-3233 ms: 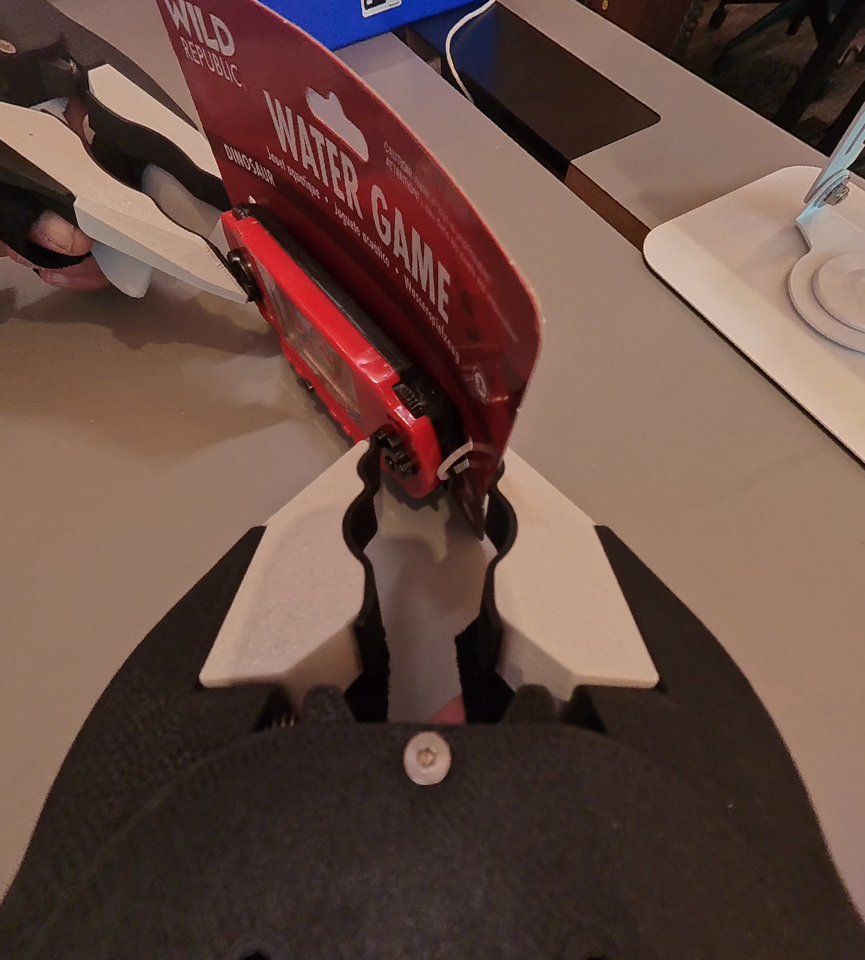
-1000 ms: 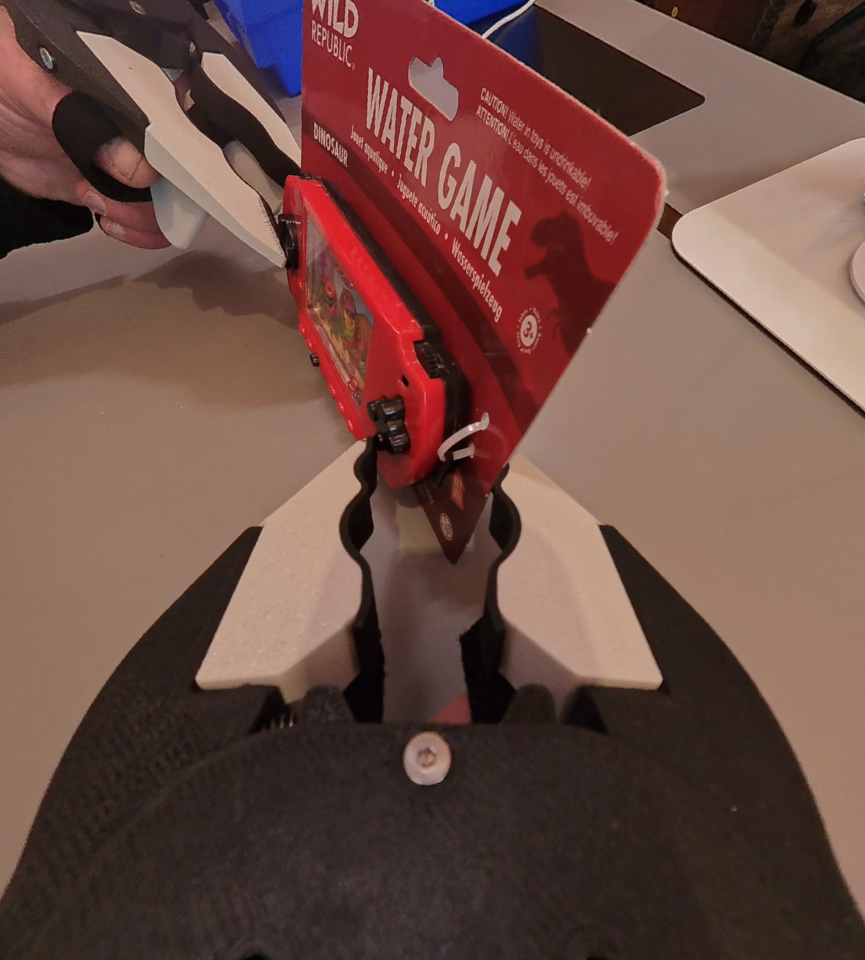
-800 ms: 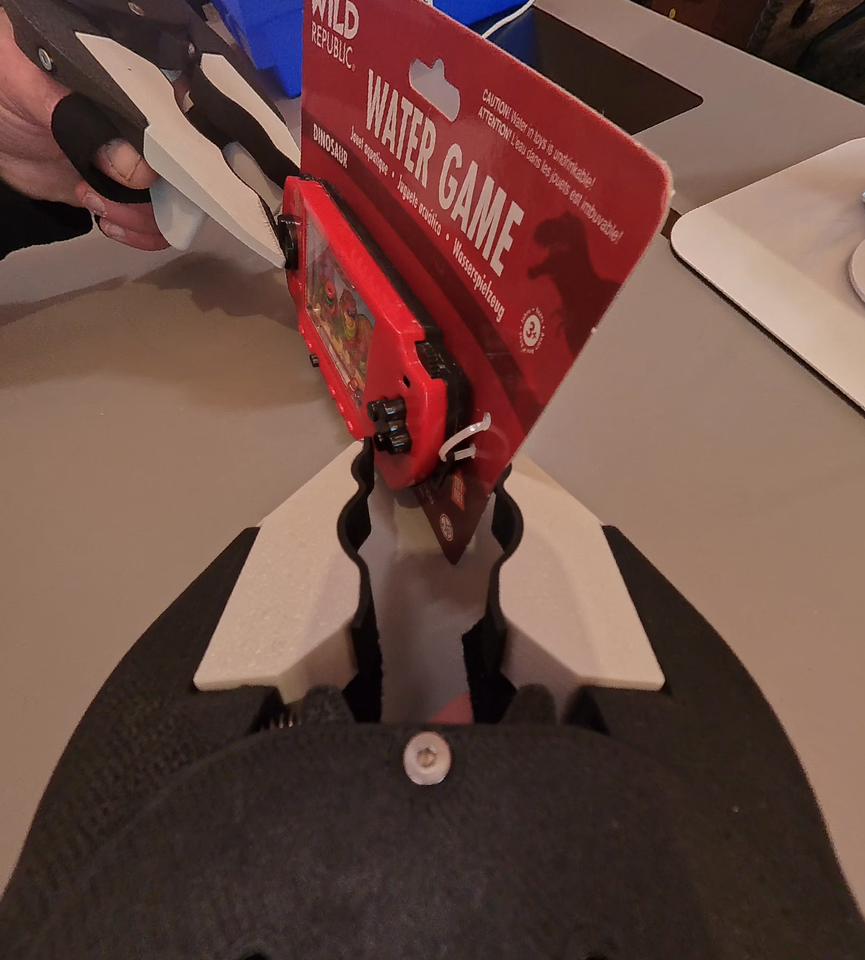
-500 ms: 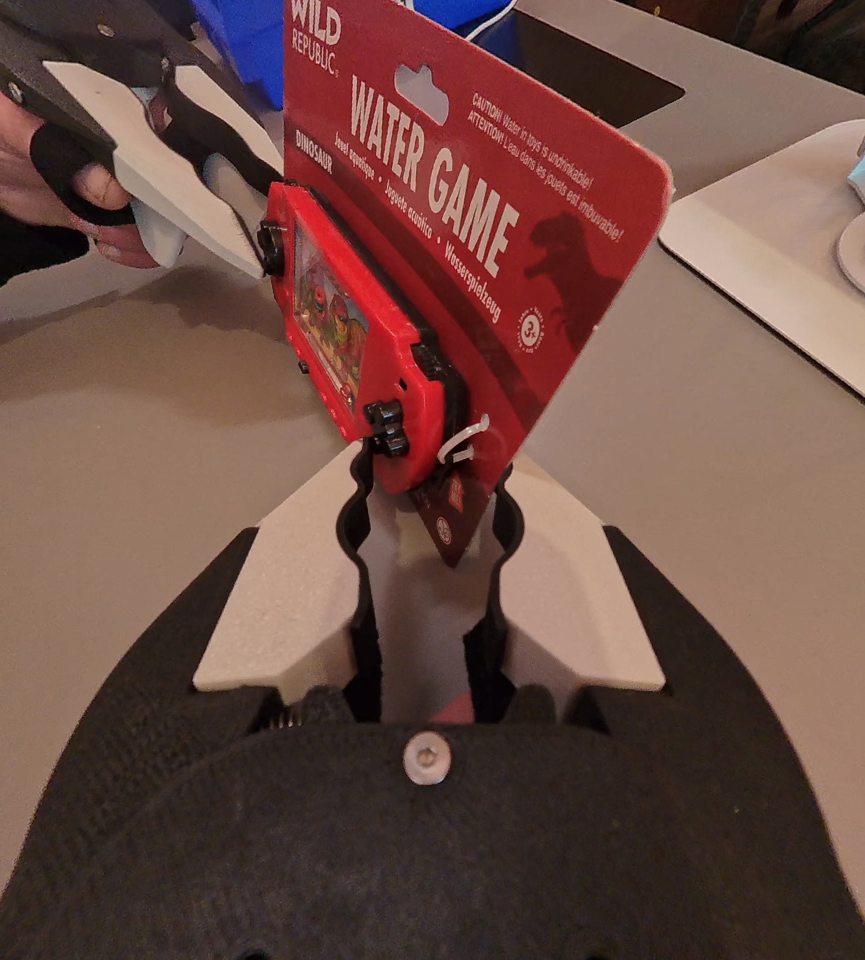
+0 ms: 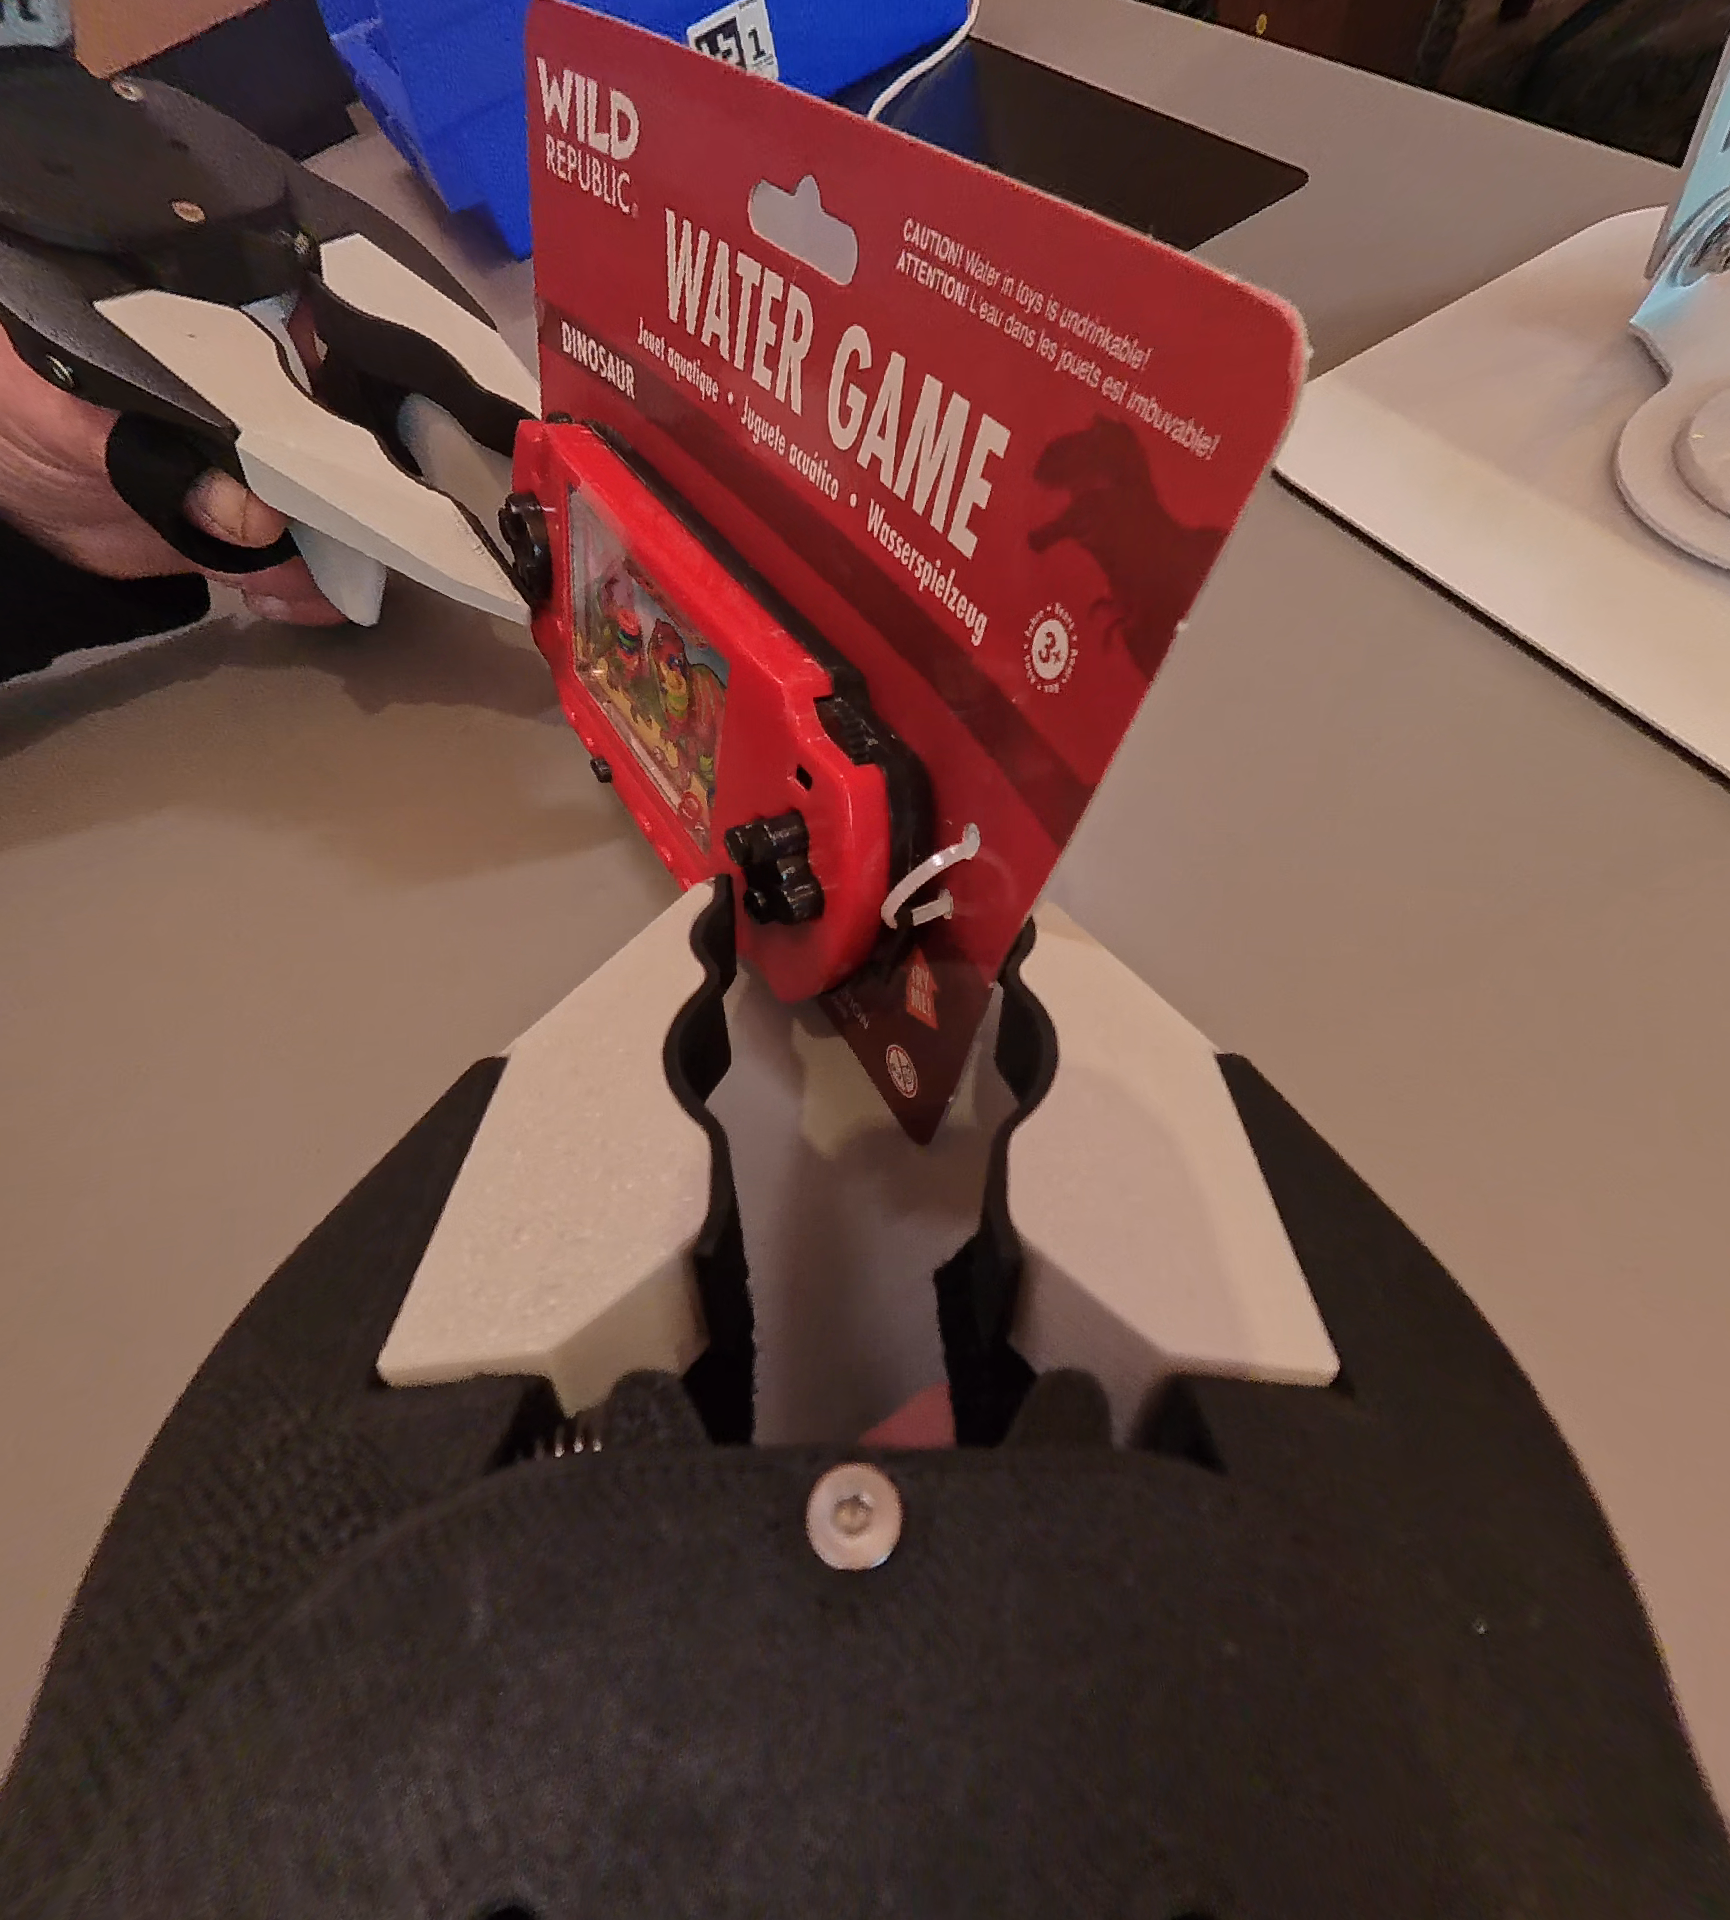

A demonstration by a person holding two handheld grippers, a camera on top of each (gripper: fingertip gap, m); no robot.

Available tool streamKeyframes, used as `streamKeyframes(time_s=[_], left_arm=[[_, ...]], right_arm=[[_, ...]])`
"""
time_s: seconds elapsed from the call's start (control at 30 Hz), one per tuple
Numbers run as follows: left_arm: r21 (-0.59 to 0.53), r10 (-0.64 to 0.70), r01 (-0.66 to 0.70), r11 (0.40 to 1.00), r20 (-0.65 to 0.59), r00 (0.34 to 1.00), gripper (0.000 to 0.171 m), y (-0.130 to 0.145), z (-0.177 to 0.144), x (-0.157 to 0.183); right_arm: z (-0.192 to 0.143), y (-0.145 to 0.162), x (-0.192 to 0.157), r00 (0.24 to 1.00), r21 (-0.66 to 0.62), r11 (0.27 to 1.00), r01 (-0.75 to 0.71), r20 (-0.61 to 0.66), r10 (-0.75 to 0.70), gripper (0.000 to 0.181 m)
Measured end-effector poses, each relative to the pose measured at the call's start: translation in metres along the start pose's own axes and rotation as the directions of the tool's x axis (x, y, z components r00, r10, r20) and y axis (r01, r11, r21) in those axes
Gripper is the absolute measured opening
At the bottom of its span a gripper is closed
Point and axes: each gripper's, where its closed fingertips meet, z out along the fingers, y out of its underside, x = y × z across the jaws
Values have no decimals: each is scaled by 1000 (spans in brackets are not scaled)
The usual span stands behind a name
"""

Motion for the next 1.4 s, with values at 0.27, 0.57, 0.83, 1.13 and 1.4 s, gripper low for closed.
streamKeyframes(time_s=[0.27,0.57,0.83,1.13,1.4], left_arm=[[62,48,-44,997,-55,997,41,-6,-6,5],[73,48,-45,996,-33,998,45,-6,1,0],[86,78,-75,993,-31,996,43,-7,0,3],[99,101,-99,990,-17,995,42,-9,0,6],[103,141,-140,985,-3,990,42,-9,1,10]], right_arm=[[-5,-1,-6,999,25,999,23,36,-24,41],[-5,2,-8,999,17,999,31,44,-31,48],[-10,-6,-11,998,56,997,51,36,-53,56],[-15,-25,-2,993,109,992,66,-109,-54,78],[-12,-20,4,985,63,995,73,-160,-62,67]])
